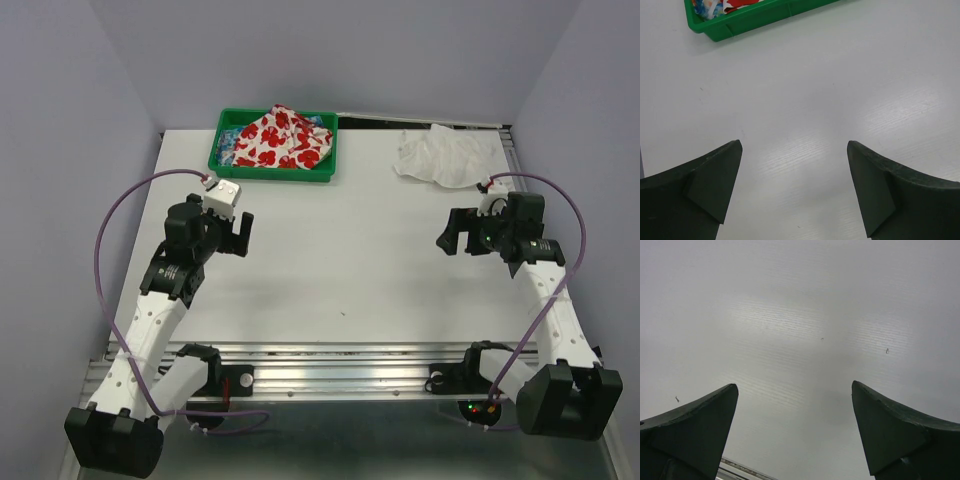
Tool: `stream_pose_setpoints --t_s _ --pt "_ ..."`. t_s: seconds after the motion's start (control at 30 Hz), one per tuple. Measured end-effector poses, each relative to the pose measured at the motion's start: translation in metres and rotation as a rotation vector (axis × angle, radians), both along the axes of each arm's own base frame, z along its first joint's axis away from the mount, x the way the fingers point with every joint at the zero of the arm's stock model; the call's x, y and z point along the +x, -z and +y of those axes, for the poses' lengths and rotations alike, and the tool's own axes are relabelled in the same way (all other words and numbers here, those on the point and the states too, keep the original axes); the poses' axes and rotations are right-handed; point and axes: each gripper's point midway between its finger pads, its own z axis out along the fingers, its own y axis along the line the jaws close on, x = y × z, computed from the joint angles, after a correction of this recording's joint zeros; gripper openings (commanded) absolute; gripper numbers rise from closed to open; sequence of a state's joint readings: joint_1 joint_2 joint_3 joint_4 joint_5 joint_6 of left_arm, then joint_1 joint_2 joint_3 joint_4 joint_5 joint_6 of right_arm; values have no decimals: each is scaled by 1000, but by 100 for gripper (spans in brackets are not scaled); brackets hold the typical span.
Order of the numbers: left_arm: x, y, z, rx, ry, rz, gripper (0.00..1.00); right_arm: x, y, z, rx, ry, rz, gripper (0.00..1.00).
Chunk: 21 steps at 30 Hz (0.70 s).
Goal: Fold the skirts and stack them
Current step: Grab the skirt from the pile
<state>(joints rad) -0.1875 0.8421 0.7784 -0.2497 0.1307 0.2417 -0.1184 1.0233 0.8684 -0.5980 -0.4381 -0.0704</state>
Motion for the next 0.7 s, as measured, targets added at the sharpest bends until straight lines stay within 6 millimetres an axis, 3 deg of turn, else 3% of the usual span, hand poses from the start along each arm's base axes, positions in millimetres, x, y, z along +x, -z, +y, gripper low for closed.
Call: stream_pose_setpoints --t_s 0.23,0.37,0.43,0.5,0.7 --pt "2 2 2 23 -1 5 99 1 3 1 4 -3 11 100" --pt "15 -8 3 58 5 5 99 2 9 1 9 -5 36 100" --pt "30 -25 0 68 11 -7 99 3 13 1 11 -5 50 100" --pt "56 -55 -4 65 13 -46 99 4 18 1 13 -5 68 100" --pt "134 -107 -23 27 17 -116 99 5 27 0 16 -4 101 100"
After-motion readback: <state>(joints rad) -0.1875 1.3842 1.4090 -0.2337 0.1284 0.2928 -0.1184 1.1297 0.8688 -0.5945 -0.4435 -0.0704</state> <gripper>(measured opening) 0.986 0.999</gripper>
